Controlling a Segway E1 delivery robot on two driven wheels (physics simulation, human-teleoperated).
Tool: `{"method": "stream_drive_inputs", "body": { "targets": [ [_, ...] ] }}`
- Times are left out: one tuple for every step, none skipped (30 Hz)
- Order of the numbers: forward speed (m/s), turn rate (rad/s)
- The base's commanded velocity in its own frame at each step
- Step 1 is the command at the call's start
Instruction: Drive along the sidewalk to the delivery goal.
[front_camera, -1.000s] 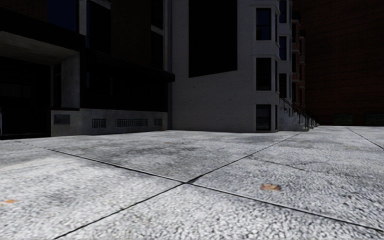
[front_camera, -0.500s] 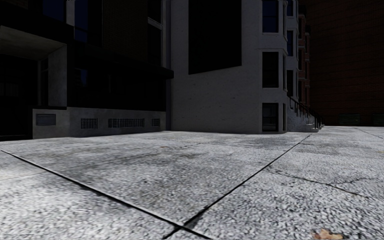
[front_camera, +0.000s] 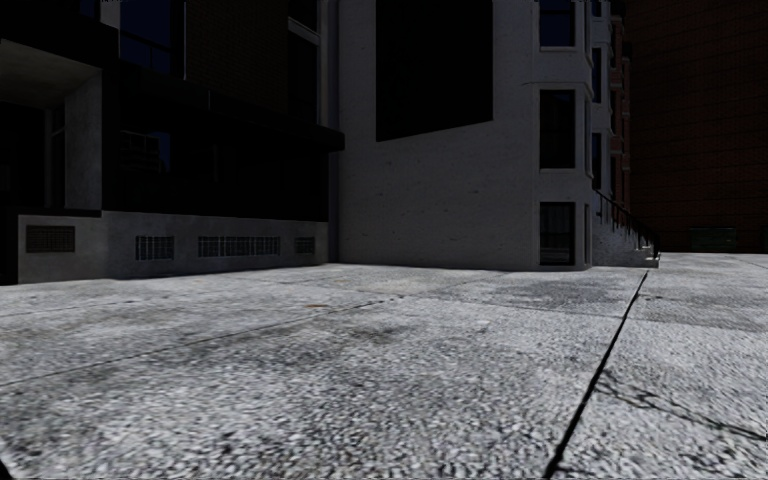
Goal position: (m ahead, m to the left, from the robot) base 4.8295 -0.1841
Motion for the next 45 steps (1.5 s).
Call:
{"method": "stream_drive_inputs", "body": {
  "targets": [
    [2.00,0.00],
    [2.00,0.00],
    [2.00,0.00],
    [2.00,0.00],
    [2.00,0.00],
    [2.00,0.00],
    [2.00,0.00],
    [2.00,0.00],
    [2.00,0.00],
    [2.00,0.00],
    [2.00,0.00],
    [2.00,0.00],
    [2.00,0.00],
    [2.00,0.00],
    [2.00,0.00],
    [2.00,0.00],
    [2.00,0.00],
    [2.00,0.00],
    [2.00,0.00],
    [2.00,0.00],
    [2.00,0.00],
    [2.00,0.00],
    [2.00,0.00],
    [2.00,0.00],
    [2.00,0.00],
    [2.00,0.00],
    [2.00,0.00],
    [2.00,0.00],
    [2.00,0.00],
    [2.00,0.00],
    [2.00,0.00],
    [2.00,0.00],
    [2.00,0.00],
    [2.00,0.00],
    [2.00,0.00],
    [2.00,0.00],
    [2.00,0.00],
    [2.00,0.00],
    [2.00,0.00],
    [2.00,0.00],
    [2.00,0.00],
    [2.00,0.00],
    [2.00,0.00],
    [2.00,0.00],
    [2.00,0.00]
  ]
}}
